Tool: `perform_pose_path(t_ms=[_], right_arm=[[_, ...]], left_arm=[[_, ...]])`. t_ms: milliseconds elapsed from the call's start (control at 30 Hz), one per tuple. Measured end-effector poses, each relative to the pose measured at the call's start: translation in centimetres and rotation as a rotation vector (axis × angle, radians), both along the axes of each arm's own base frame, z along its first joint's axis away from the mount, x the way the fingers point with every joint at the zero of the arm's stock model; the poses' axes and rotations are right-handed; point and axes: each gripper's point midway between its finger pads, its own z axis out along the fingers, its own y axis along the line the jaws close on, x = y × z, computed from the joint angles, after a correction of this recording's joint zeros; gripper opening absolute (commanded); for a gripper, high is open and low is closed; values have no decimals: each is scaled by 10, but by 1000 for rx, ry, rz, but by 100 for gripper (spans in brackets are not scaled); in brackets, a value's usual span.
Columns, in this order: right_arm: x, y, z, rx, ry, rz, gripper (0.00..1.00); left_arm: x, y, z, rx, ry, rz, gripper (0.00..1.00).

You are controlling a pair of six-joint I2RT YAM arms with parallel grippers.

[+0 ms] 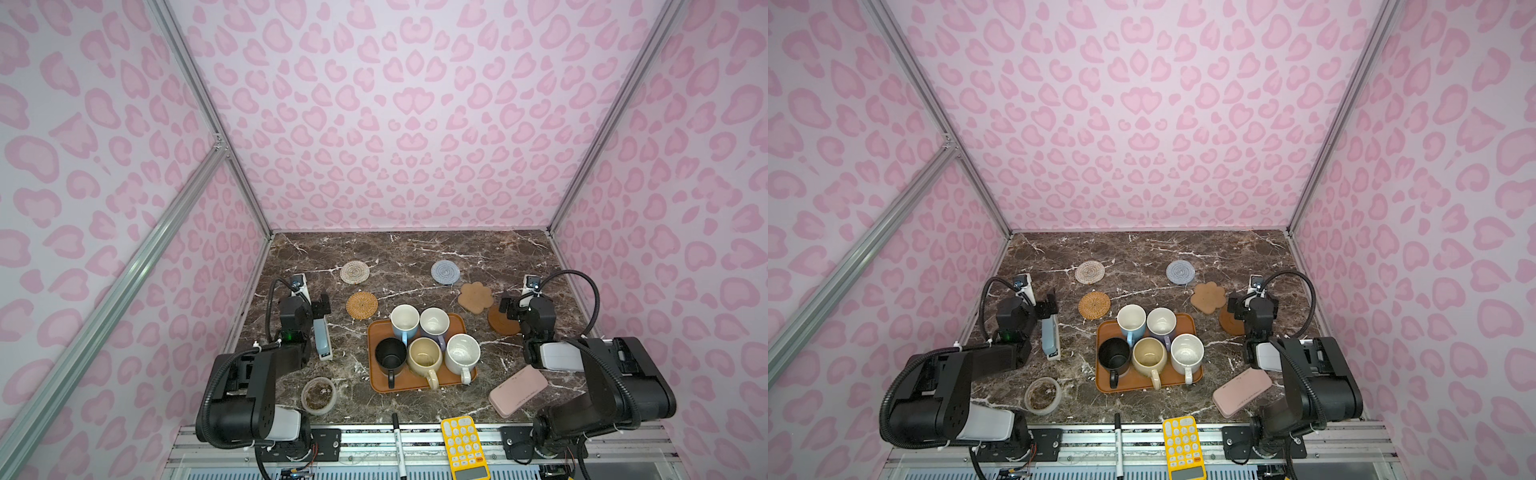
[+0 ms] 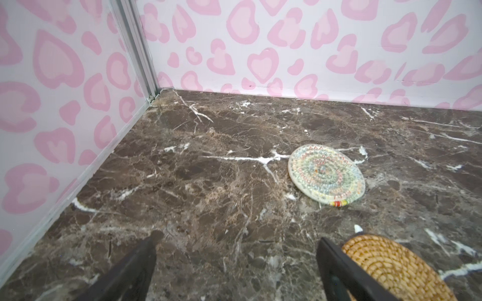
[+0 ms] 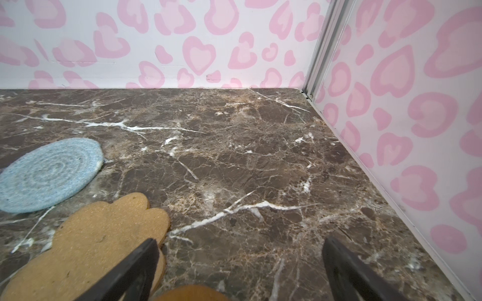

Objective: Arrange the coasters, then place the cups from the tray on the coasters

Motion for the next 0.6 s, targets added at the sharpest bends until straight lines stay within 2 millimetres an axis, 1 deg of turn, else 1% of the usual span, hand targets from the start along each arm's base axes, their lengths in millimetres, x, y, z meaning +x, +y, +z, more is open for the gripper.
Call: perform_pose_path(t_ms=[67,100,167,233,267,333,400,467,533,600], right_arm=[[-1,5,14,-7,-23,15,100],[0,9,23,-9,-32,28,100],[4,17,45,-10,-52,51,100],[8,26,70,-7,-71,72,100],[8,31,84,-1,-77,81,100],[6,40,110,29,-94,97,100],[1,48,134,79,-104,128,100],[-5,59,157,125,-115,186,100],[-14,70,175,176,-117,234,100],[-24,75,188,251,-134,255,100]], left_arm=[[3,-2,16,0,-32,-5,97],[0,-2,19,-1,-37,-5,97],[-11,-3,16,-7,-21,-3,97],[-22,-1,24,-11,-27,11,97],[-25,0,36,-15,-52,16,97],[-30,0,68,-29,-110,18,97],[-37,-1,102,-57,-173,21,97],[-48,-5,136,-97,-249,1,97],[-61,-15,156,-125,-297,-54,97],[-70,-22,170,-169,-316,-89,97]])
